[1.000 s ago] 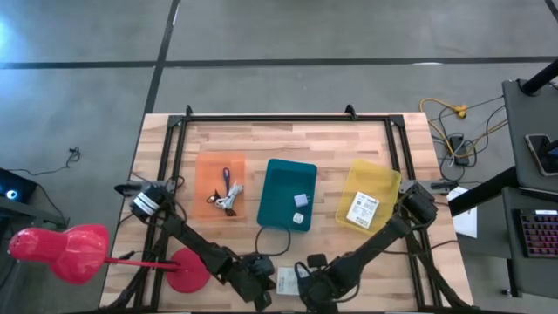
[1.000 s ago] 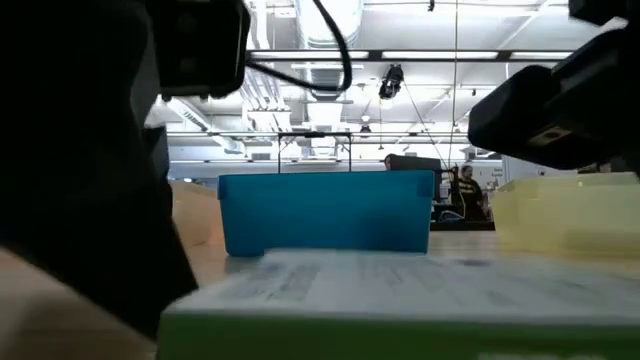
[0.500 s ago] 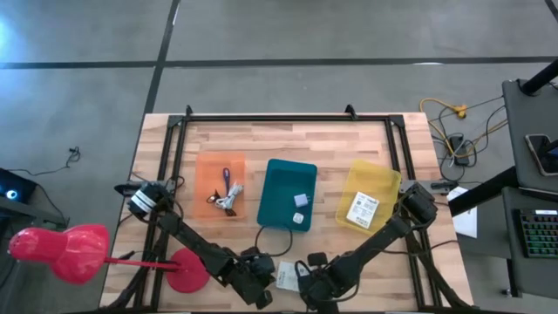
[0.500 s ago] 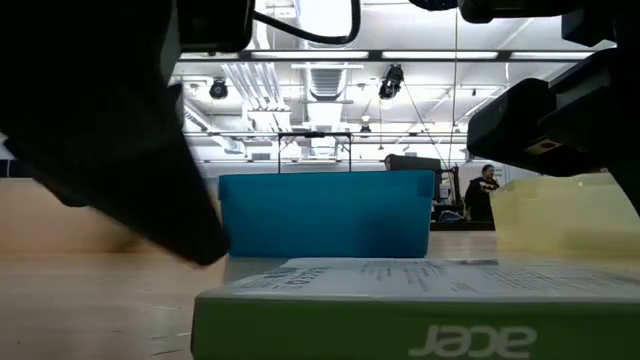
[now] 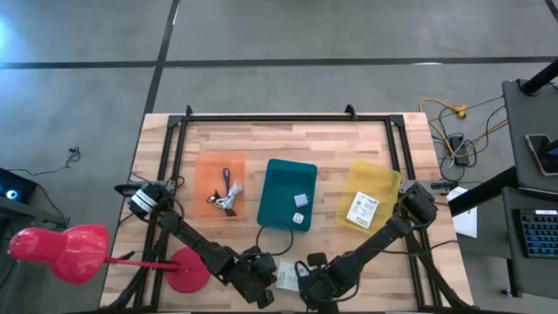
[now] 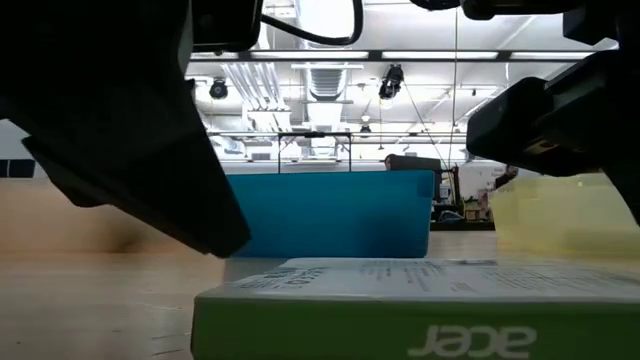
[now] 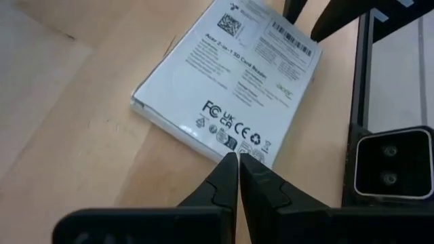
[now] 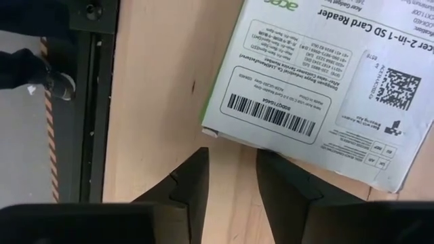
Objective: Pick and place items into bin
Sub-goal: Put the card reader box into the yellow bin
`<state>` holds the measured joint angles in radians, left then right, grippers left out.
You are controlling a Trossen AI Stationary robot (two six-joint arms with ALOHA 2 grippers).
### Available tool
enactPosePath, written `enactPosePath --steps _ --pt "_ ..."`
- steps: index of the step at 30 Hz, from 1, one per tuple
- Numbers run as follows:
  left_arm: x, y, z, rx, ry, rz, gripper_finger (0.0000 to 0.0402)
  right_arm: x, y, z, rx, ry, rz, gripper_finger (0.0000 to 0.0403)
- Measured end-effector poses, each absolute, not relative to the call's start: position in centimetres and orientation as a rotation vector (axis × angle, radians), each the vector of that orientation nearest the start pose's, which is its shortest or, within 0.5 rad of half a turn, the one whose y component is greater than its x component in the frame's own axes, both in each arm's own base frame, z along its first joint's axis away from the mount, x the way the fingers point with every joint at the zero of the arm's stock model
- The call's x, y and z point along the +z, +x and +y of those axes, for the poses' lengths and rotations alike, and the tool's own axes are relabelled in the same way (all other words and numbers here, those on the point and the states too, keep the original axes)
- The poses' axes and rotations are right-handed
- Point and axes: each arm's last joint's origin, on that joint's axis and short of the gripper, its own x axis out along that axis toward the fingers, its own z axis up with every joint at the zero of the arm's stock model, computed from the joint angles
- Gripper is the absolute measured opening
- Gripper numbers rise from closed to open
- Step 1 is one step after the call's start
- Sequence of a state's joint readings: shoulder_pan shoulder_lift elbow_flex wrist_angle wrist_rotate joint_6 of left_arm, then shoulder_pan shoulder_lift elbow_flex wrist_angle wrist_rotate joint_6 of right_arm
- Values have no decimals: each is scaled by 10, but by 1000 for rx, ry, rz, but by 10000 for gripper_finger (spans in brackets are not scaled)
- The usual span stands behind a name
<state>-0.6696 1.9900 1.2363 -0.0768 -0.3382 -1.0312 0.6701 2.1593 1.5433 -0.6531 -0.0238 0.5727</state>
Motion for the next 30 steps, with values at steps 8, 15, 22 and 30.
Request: enactPosePath --steps 8,15,22,30 --pt "147 331 -242 107 -571 799 0 139 338 267 224 39 1305 129" --pt "133 334 -243 79 -587 840 0 142 340 268 220 28 1287 134" --pt "125 333 -248 63 -597 857 0 142 340 268 197 13 1274 135" --pt "122 330 -251 51 -587 880 0 146 343 263 129 -28 1221 139"
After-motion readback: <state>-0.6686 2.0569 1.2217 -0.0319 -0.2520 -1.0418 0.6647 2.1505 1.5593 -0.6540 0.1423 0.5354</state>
